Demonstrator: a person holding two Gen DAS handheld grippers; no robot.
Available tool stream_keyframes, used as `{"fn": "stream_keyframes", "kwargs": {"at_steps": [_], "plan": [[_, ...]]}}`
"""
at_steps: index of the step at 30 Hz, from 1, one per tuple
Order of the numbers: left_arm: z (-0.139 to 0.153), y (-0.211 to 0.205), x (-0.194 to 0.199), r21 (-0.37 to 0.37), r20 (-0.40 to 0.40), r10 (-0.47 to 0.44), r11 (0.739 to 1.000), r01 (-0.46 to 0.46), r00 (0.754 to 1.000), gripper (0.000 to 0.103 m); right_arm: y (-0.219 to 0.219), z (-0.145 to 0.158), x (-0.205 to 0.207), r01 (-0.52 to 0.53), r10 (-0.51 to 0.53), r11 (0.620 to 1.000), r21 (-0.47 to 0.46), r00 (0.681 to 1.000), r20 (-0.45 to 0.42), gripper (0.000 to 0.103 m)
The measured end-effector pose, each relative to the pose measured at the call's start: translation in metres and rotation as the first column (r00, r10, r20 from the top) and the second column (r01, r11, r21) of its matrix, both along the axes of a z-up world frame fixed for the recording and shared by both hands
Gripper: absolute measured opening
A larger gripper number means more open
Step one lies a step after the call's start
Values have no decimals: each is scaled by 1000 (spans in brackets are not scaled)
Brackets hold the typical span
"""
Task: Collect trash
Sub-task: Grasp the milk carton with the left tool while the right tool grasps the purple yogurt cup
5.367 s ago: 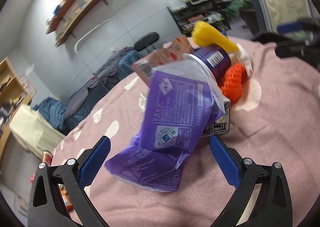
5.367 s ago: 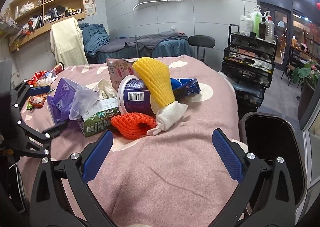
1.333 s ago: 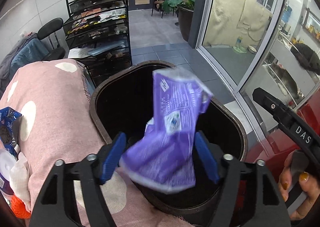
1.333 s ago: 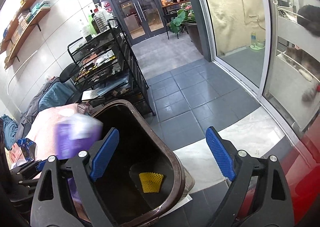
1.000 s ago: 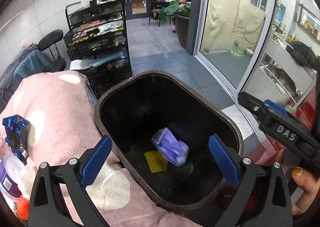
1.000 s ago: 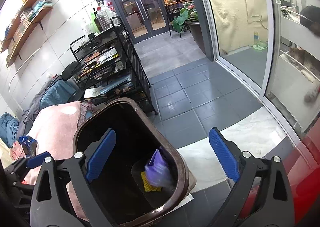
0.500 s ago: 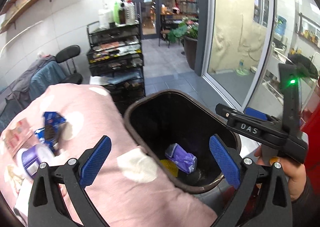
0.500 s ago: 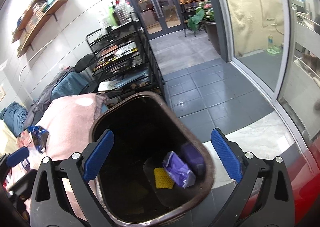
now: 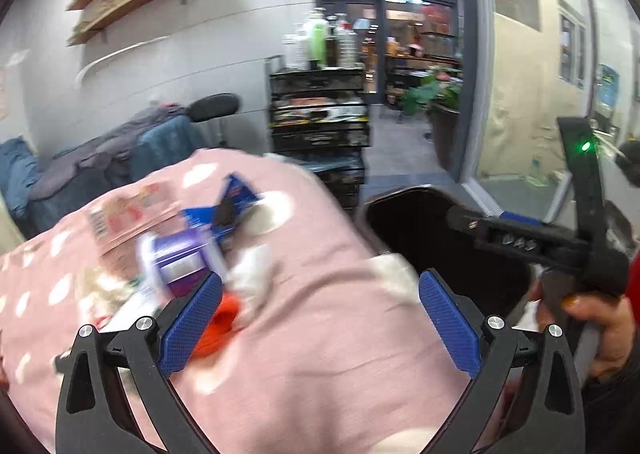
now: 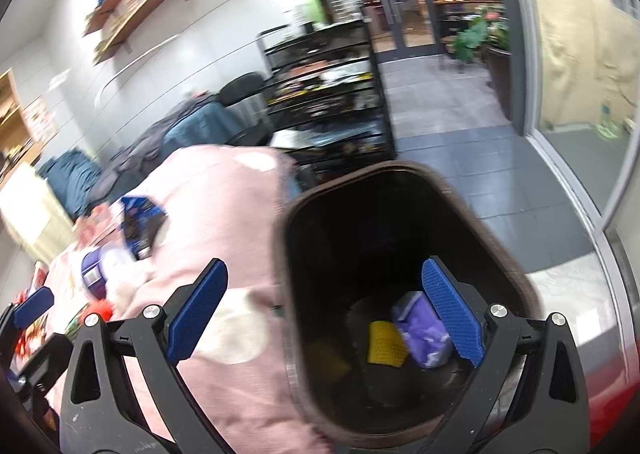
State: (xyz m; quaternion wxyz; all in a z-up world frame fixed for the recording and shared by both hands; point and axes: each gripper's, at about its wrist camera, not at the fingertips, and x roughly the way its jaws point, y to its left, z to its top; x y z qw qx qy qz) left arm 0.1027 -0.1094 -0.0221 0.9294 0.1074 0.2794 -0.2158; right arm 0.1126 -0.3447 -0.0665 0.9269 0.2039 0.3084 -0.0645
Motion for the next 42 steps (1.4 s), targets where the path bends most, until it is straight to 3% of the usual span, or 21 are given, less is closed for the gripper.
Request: {"fn": "stream_keyframes", "kwargs": {"at_steps": [7,12,17,20,25,32,33,35,42], "plan": [[-14,62,4,-5,-48,148,989,-148,988,98,52,6,16,-162,162,986,-24,987,6,96],[-21,106,10,-24,-94,258,965,-261,962,98,88,7,24,-275,275,961,-27,961,-6,96],[-26,133,23,8,-99,323,946,-324,941,97,122,11,33,-358,358,932,-49,934,-11,96],[-29,137,35,59,-95,337,941,-333,937,96,135,13,36,-386,386,921,-56,923,-10,96],[-35,138,46,122,-88,302,949,-291,949,86,146,13,38,-409,409,910,-60,912,-22,96],[-51,124,65,210,-149,223,959,-190,963,75,148,12,42,-411,409,910,-58,911,-43,96],[-52,123,67,212,-153,219,960,-185,964,72,149,12,43,-411,408,910,-59,912,-45,96],[-53,123,68,207,-164,210,963,-174,964,56,150,11,46,-412,409,910,-57,911,-51,96],[-41,137,54,131,-134,218,971,-201,967,50,162,11,62,-445,442,894,-48,894,-71,96]]}}
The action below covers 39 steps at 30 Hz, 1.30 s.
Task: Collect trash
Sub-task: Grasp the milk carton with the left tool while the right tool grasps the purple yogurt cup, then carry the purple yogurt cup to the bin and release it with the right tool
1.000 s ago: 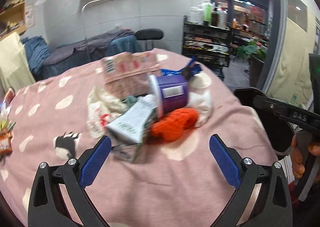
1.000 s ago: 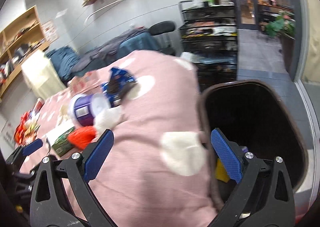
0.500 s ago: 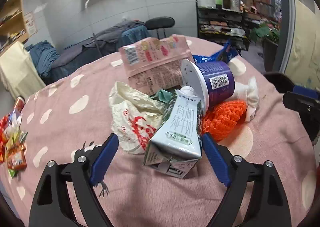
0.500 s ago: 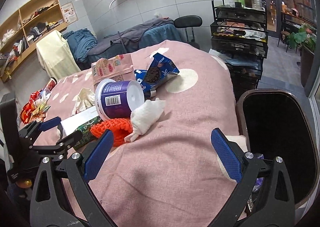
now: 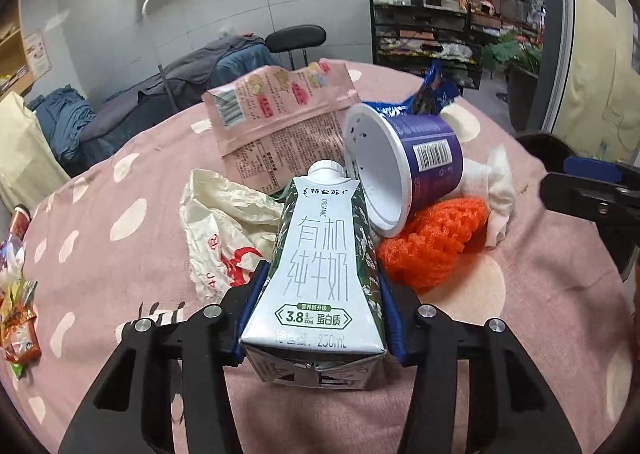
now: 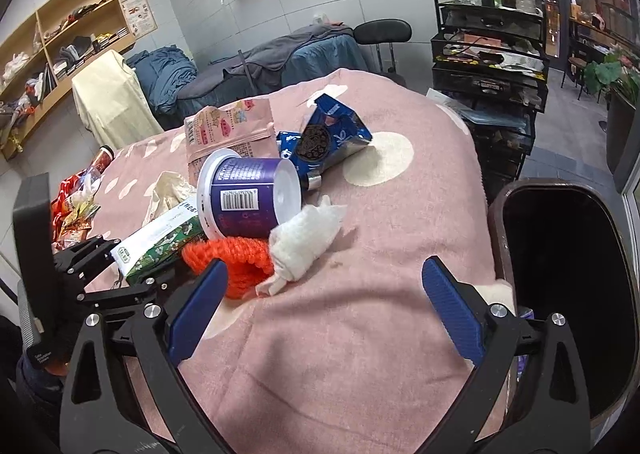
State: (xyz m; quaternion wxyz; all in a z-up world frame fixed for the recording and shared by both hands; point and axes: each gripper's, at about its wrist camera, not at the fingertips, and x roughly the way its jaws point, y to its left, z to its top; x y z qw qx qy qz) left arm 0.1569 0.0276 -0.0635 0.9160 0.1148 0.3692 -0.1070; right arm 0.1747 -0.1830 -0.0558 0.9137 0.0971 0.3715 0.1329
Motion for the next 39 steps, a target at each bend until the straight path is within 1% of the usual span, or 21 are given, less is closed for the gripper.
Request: {"fn": "stream_keyframes", "kwargs": {"at_steps": [4,7,10,13,17,19,20,21,22,23,25,28,33,39], "plan": [[8,9,-14,-54,31,31,998,-29,999,50,11,3,16,-27,27,999,19,1000,-10,96],[16,21,-24,-98,59,84,992,-78,995,50,22,4,26,-46,47,999,25,999,-17,96],[23,29,-32,-133,82,135,983,-123,987,50,43,5,43,-85,86,996,20,996,-32,95],[25,32,-37,-139,97,165,979,-150,982,50,58,2,56,-106,106,994,-2,993,-56,93],[23,33,-38,-152,89,176,975,-161,980,50,77,-8,78,-111,105,992,-52,988,-110,90],[23,32,-39,-151,88,175,975,-161,981,50,80,-15,88,-111,101,992,-59,983,-152,84],[22,32,-38,-151,89,176,975,-161,980,50,81,-18,91,-111,100,992,-59,981,-168,77],[22,32,-38,-152,89,174,975,-160,981,50,82,-22,94,-112,99,992,-63,978,-184,68],[22,32,-39,-154,86,171,976,-156,982,50,82,-24,95,-116,102,991,-63,977,-189,62],[21,31,-38,-155,83,168,976,-154,982,50,82,-25,96,-120,107,991,-57,975,-194,62],[20,29,-40,-154,83,166,976,-152,983,50,80,-25,95,-118,108,992,-42,977,-184,61],[19,26,-42,-153,83,160,977,-146,984,50,74,-20,87,-122,118,992,-22,982,-146,61],[23,23,-43,-169,85,149,977,-133,985,50,57,-1,69,-120,123,992,37,989,-86,61],[33,8,-46,-201,96,104,976,-83,990,50,31,22,41,-107,108,992,72,994,-11,61]]}}
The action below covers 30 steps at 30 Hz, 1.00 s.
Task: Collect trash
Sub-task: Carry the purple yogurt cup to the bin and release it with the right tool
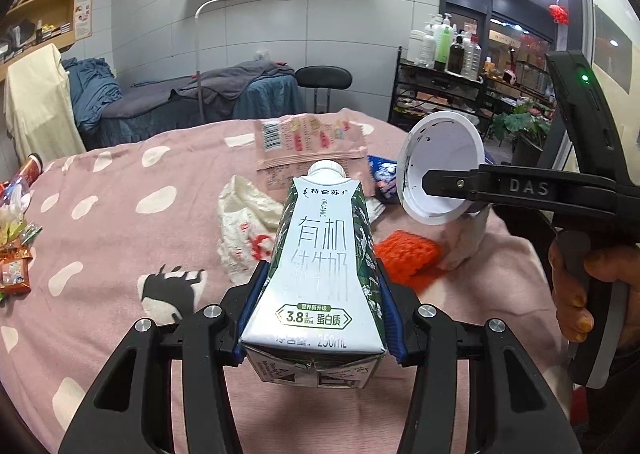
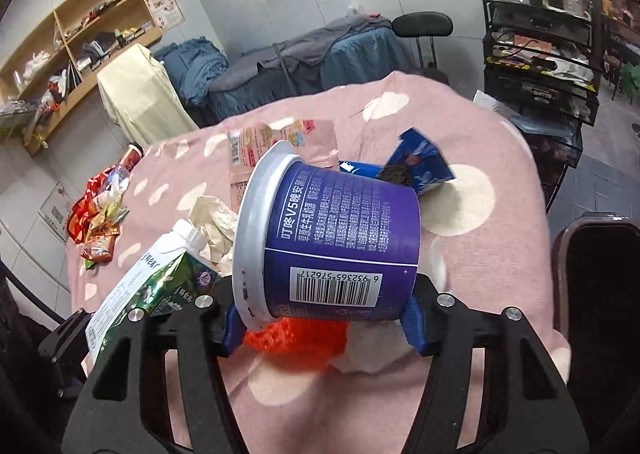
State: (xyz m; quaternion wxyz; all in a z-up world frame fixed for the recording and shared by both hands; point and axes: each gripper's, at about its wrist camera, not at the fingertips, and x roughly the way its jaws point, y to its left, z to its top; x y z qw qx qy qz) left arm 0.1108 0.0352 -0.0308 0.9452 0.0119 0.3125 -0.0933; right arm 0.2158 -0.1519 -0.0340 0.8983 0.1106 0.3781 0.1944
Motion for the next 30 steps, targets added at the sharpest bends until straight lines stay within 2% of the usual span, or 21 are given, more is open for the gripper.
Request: {"fn": "stream_keyframes", "kwargs": {"at_steps": [4,8,12,17,23,30], "plan": [[5,-17,0,-39,-2,-58,998,58,998,50,-23,9,-20,45,-44,999,-12,998,49,61],[9,-43,1,-45,3,-125,991,125,992,50,-55,16,-41,108,-106,994,-14,991,86,61],[12,-68,2,-52,4,-194,980,194,981,50,-90,15,-58,191,-188,982,-17,978,88,61],[13,-98,6,-65,-14,-276,959,274,961,50,-144,7,-77,324,-322,946,-19,944,68,61],[14,-132,12,-81,-28,-360,931,357,933,50,-199,-21,-89,453,-454,890,-53,891,-5,61],[4,-170,24,-96,-79,-433,900,426,898,50,-242,-79,-84,525,-542,840,-137,826,-158,61]]}}
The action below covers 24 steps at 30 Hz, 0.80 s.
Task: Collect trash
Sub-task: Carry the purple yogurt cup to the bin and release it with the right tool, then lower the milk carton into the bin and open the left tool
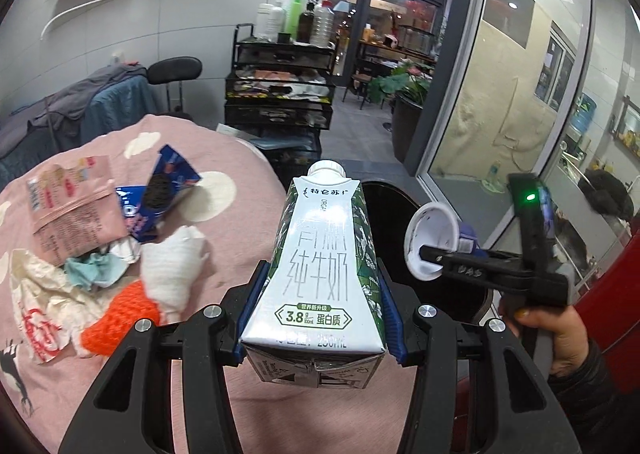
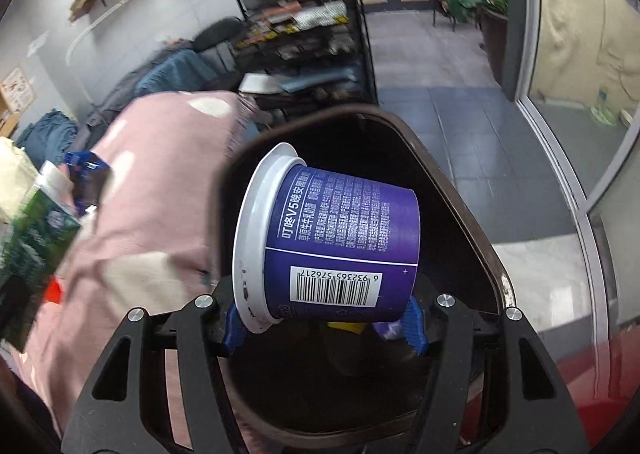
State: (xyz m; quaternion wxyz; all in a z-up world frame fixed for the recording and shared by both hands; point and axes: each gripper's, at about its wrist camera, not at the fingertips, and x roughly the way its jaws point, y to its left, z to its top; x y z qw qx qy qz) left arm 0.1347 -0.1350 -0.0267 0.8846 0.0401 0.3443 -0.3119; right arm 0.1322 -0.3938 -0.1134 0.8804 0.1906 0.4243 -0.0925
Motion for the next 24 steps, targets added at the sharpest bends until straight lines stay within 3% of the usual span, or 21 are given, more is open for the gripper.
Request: {"fn": "stream_keyframes", "kwargs": {"at_steps": [7,12,17,24], "plan": [[-7,-22,8,7,-46,-36,999,36,998,50,-16,-52,26,10,-17,999,-36,981,-194,61],[-15,-34,6,43,-57,-58,997,60,997,50,-20,-70,25,13,-22,999,-36,965,-261,62],[-18,-44,6,61,-77,-77,995,82,994,50,-14,-62,16,-8,2,1000,-26,977,-212,76],[-12,-54,9,63,-71,-101,992,105,992,50,-8,-36,-7,-2,3,1000,24,998,-69,77]]}}
